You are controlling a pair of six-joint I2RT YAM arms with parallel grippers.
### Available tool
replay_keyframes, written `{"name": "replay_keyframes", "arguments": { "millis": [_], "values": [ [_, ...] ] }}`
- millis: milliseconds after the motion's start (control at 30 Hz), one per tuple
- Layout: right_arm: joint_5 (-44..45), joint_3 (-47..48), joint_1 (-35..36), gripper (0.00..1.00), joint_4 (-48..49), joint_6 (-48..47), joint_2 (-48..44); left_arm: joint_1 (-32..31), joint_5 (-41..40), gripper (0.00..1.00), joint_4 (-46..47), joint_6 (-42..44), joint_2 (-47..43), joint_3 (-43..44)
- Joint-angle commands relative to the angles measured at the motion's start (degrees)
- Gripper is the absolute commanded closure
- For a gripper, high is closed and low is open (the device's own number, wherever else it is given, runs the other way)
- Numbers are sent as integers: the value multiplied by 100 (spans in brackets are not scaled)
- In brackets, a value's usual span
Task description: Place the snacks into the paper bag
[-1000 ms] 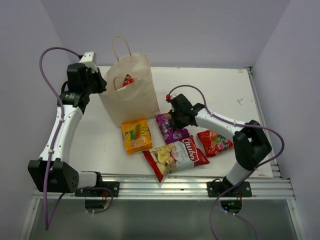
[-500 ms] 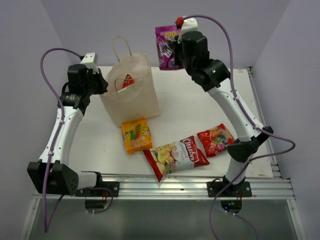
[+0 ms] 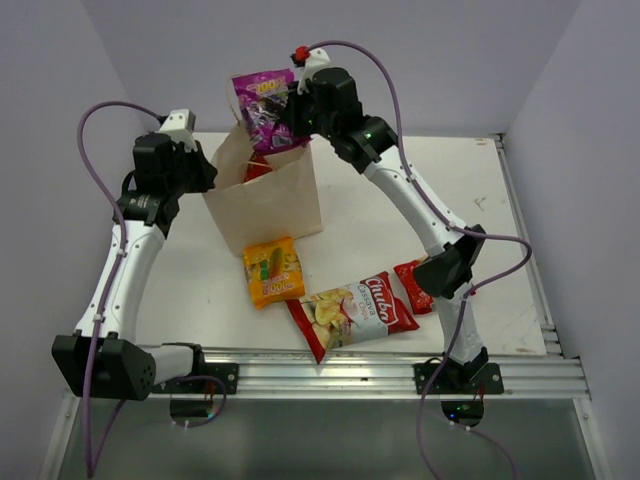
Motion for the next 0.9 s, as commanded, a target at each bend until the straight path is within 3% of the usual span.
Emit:
{"name": "replay_keyframes", "arguments": {
  "millis": [0,233,533,567,633,733,800,867],
  "values": [
    [-593,168,153,100,1016,241,-284,-42,81,100,108,-79,-214,-37],
    [-874,106,295,100,763,214,-222,-42,2,100,126,-96,-240,-11],
    [-796,-1432,356,100,586,-154,-986,-42,-95,100,179,-149,-240,-29],
    [-735,-1502,356,73,542,-216,-1135,-42,-121,100,187,-140,-240,-29],
    [-664,-1538,356,34,481,-391,-1303,-42,-174,100,222,-149,-231,-37],
    [-427,-1556,382,24,462,-637,-1812,-42,-253,100,266,-149,-214,-55],
    [-173,-1626,452,1,515,-805,-2286,-42,-297,100,293,-140,-179,-64],
    [-93,-1835,470,1,463,-989,-2594,-42,-289,100,310,-140,-117,-55]
  ]
}}
